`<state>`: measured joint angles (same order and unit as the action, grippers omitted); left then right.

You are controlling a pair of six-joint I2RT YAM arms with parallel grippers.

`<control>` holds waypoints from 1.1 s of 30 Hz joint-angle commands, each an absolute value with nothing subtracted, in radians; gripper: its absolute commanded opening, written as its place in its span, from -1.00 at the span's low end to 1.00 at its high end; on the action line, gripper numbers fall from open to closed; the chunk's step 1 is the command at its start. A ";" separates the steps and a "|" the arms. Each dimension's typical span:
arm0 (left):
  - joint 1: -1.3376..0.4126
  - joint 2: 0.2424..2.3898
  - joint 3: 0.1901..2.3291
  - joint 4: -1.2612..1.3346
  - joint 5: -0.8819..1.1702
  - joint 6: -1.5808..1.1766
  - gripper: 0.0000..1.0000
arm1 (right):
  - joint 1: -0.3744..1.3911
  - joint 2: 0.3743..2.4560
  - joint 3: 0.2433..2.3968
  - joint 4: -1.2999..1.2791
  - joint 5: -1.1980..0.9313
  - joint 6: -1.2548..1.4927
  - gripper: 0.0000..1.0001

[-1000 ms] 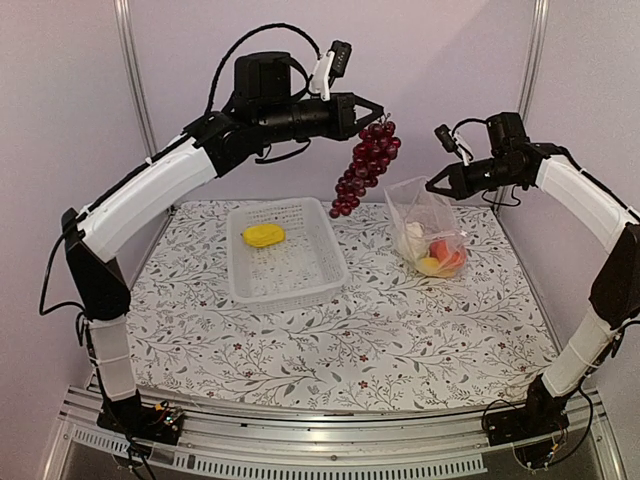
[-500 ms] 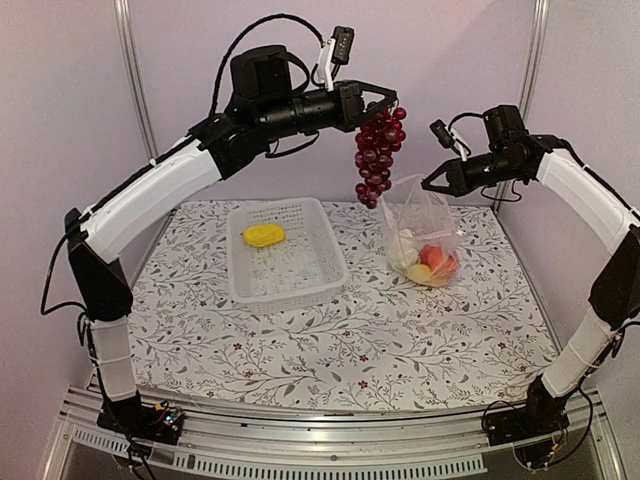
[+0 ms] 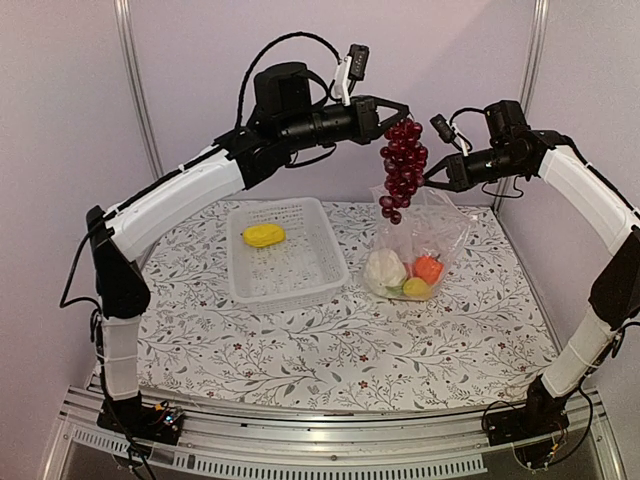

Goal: Place the food in the zip-top bag and seal the zipper
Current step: Place the fake fruit in the zipper food storage bag.

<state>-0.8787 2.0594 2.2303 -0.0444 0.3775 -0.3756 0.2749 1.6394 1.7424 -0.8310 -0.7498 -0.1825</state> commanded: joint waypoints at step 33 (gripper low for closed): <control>-0.897 2.212 2.230 0.158 0.349 -0.404 -1.00 | 0.279 1.627 1.781 -0.818 -0.730 -0.164 -1.00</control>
